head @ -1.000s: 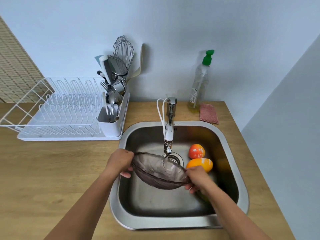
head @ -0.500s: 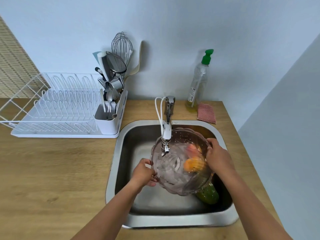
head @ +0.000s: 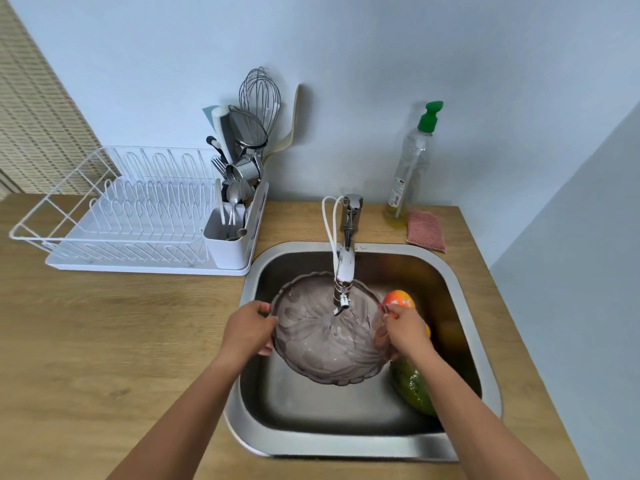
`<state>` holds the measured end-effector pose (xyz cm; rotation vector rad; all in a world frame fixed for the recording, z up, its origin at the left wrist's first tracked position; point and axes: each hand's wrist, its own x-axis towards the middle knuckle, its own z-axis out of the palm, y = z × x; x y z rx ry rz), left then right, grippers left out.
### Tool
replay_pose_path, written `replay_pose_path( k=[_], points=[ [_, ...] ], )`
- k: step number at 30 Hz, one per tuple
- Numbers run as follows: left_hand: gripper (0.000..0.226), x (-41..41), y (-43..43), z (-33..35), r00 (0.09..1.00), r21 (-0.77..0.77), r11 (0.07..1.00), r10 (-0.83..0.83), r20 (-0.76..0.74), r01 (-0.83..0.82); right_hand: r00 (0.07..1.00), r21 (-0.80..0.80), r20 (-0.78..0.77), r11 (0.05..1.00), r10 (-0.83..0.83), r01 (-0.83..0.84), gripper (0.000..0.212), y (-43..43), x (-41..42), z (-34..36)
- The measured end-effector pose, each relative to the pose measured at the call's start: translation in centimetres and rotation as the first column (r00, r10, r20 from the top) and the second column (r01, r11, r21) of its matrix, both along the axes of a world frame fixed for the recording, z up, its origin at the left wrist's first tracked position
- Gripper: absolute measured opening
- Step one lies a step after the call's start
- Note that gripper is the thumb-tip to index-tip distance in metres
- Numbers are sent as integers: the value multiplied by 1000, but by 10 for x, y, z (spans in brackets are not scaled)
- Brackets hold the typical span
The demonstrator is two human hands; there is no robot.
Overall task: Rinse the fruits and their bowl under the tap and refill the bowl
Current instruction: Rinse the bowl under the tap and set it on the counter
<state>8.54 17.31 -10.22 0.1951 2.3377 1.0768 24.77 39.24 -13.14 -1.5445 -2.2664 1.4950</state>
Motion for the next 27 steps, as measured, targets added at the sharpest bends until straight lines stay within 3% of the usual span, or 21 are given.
replay_pose_path(
  k=[3,9,13,18,22,27],
  points=[
    [15,-1,-4,-16,996,-76,996,-40,80,46,994,162,63,982,88,-97,31,8,3,9],
    [25,9,8,-30,997,-86,996,-29,73,35,997,241,-22,968,72,-65,37,10,10,29],
    [23,6,9,-19,999,-37,999,-13,31,14,999,166,-30,986,12,-6,39,7,11,21],
    [13,-4,2,-2,999,-29,999,-33,-22,32,998,110,32,993,47,-50,43,-1,5,0],
    [24,-3,-1,0,991,-140,982,-114,70,123,995,204,73,976,64,-78,42,-5,3,13],
    [17,7,7,-13,972,-217,954,-175,159,207,989,349,129,930,77,-118,42,0,8,20]
  ],
)
